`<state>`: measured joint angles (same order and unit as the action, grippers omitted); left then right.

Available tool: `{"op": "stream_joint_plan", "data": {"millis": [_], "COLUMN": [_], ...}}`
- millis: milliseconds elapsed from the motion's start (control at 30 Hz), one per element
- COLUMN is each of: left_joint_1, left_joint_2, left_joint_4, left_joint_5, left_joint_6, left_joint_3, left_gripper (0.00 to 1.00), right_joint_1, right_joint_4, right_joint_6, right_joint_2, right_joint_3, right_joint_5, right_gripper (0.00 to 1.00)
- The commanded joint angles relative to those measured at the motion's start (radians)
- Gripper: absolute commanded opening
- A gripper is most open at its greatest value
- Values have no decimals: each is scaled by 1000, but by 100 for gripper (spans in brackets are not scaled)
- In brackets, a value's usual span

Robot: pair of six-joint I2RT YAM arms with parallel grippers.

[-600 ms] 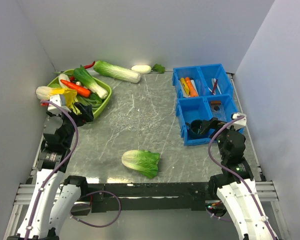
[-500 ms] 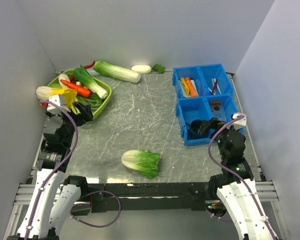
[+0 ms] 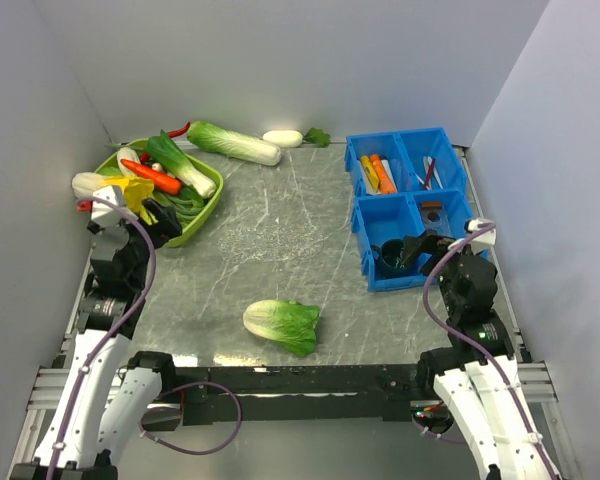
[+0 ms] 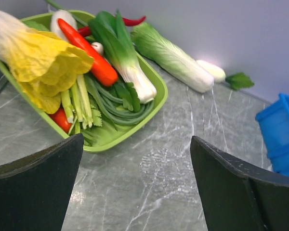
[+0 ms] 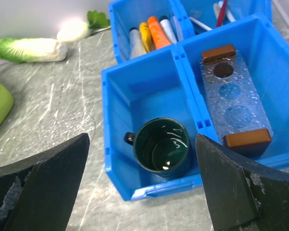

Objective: Prepare toiletry sets of a toothbrush and toothpaste on the tray

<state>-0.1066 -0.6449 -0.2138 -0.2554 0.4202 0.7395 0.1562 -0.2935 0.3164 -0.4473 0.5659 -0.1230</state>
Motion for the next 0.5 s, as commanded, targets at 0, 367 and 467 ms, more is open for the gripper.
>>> {"op": "stream_joint_plan", "data": {"millis": [0, 367, 467], "left_joint_1": [-22, -341, -347], "left_joint_2": [-54, -373, -456], "left_joint_4": [47, 89, 128], "left_joint_5": [96, 48, 180], "left_joint_6": [-64, -213, -202], "left_joint_3": [64, 368, 345], "left_gripper": [96, 96, 97], "right_joint_1": [-4, -1, 17], "right_joint_4": [-47, -113, -121], "right_joint_6": [-11, 6, 7], "right_joint_2": [-57, -349, -401], "right_joint_3": [78, 144, 155], "right_joint_5": [81, 163, 145], "right_gripper": [97, 86, 75]}}
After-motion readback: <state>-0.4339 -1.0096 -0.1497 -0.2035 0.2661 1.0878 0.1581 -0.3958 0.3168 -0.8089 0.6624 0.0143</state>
